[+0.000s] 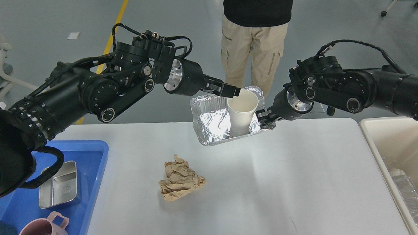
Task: Tidy desktop
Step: 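Lower the paper cup into the foil tray and release it, then withdraw the left gripper over the blue tub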
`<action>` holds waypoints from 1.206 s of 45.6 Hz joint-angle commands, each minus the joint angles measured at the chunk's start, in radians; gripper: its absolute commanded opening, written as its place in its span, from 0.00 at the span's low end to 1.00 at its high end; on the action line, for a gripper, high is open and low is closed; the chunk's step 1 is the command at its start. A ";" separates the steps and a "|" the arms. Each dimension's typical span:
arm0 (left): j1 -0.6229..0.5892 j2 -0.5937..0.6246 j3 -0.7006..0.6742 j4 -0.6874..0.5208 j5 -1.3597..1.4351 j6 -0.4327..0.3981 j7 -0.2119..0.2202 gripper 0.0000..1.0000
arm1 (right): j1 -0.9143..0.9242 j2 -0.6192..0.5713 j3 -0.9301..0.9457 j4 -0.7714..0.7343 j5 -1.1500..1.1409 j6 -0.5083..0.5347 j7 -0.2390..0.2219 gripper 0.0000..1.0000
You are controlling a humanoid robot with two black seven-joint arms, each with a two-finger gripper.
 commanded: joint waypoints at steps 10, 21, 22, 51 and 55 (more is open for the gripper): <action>0.015 0.215 -0.005 -0.083 -0.158 -0.033 -0.006 0.97 | 0.000 -0.001 -0.002 0.000 0.000 0.000 0.000 0.00; 0.208 0.418 -0.114 -0.160 -0.163 0.013 0.020 0.97 | -0.001 0.002 -0.001 -0.002 0.000 0.000 0.000 0.00; 0.239 0.439 -0.127 -0.160 -0.163 0.019 0.037 0.97 | -0.001 0.002 -0.001 -0.002 0.000 0.000 0.000 0.00; 0.692 0.777 -0.253 -0.307 -0.353 0.279 0.321 0.97 | -0.004 0.002 -0.001 -0.006 0.000 -0.002 0.002 0.00; 0.755 0.817 -0.260 -0.376 -0.353 0.322 0.321 0.98 | -0.004 0.002 -0.001 -0.006 0.000 0.000 0.000 0.00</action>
